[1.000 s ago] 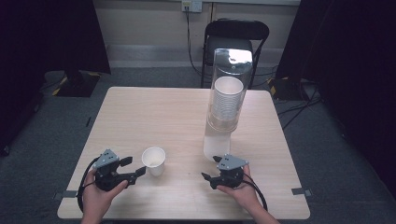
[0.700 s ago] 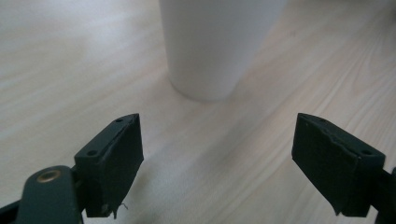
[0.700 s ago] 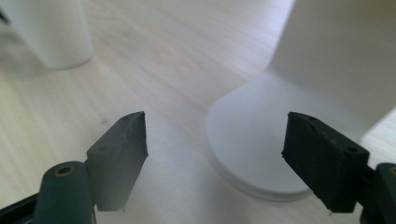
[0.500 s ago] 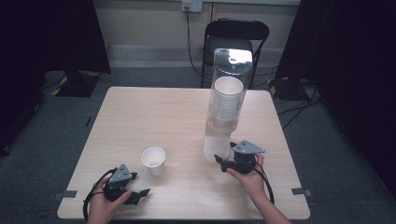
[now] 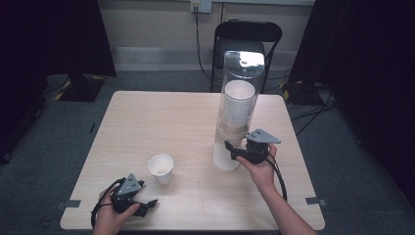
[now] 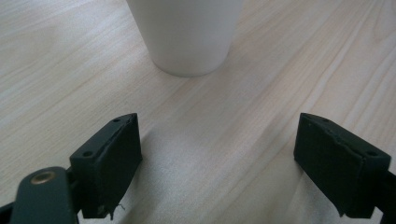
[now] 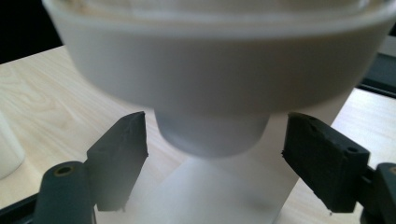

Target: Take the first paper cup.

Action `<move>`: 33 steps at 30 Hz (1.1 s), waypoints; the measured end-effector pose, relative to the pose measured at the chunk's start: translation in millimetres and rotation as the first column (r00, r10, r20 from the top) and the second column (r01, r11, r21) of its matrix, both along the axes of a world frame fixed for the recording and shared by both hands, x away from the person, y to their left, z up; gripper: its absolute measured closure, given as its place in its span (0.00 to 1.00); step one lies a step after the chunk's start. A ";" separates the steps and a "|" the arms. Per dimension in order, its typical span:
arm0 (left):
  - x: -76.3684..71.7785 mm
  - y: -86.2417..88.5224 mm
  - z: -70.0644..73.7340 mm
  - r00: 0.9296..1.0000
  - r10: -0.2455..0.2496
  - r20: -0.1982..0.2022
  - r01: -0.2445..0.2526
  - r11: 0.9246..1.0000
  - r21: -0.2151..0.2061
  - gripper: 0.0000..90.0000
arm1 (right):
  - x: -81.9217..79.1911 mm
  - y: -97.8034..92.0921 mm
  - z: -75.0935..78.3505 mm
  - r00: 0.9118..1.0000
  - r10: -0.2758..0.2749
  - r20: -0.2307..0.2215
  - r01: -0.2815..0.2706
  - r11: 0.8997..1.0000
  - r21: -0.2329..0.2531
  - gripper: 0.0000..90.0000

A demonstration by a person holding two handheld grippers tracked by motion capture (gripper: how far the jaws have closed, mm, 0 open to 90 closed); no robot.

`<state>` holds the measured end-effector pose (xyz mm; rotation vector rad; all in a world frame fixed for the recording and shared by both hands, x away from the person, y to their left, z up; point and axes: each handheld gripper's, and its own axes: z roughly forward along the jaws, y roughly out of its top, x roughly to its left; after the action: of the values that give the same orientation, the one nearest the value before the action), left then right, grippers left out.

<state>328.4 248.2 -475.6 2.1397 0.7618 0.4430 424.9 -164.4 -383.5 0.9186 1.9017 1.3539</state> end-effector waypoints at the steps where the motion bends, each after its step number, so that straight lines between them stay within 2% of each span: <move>1: 0.0 0.0 0.0 1.000 0.000 0.000 0.000 1.000 0.000 0.16 | 1.3 0.9 1.5 1.000 0.003 0.007 -0.003 1.000 0.000 0.25; 3: 0.0 0.0 0.0 1.000 0.000 0.000 0.000 1.000 0.000 0.16 | 3.6 2.2 3.4 1.000 -0.011 0.021 0.011 1.000 0.007 0.27; 6: 0.1 0.1 0.0 1.000 0.000 0.001 0.000 1.000 0.001 0.16 | 6.8 3.7 4.8 1.000 0.000 0.016 0.000 1.000 0.019 0.29; 8: 0.0 0.0 0.0 1.000 0.000 0.000 0.000 1.000 0.000 0.16 | 7.3 6.1 4.7 0.999 0.021 0.033 -0.021 1.000 0.014 0.38; 13: 0.0 0.0 0.0 1.000 0.000 0.001 0.000 1.000 0.001 0.16 | 6.9 5.0 0.5 0.998 0.034 0.060 -0.035 0.999 0.014 0.40; 17: 0.0 0.0 -0.1 1.000 0.000 0.001 0.000 1.000 0.000 0.16 | 5.5 6.1 -2.7 0.996 0.019 0.082 -0.020 1.000 0.013 0.40; 22: 0.0 0.0 0.0 1.000 0.000 0.001 0.000 1.000 0.001 0.16 | 5.2 5.5 -4.8 0.997 0.022 0.069 -0.025 0.999 0.039 0.41; 33: -0.1 0.0 -0.1 1.000 0.000 0.001 0.000 1.000 0.001 0.16 | 5.8 4.6 -4.5 0.998 0.028 0.050 -0.030 0.999 0.031 0.41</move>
<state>328.4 248.1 -475.7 2.1401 0.7615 0.4447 430.7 -159.7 -388.0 0.8674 1.8679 1.4147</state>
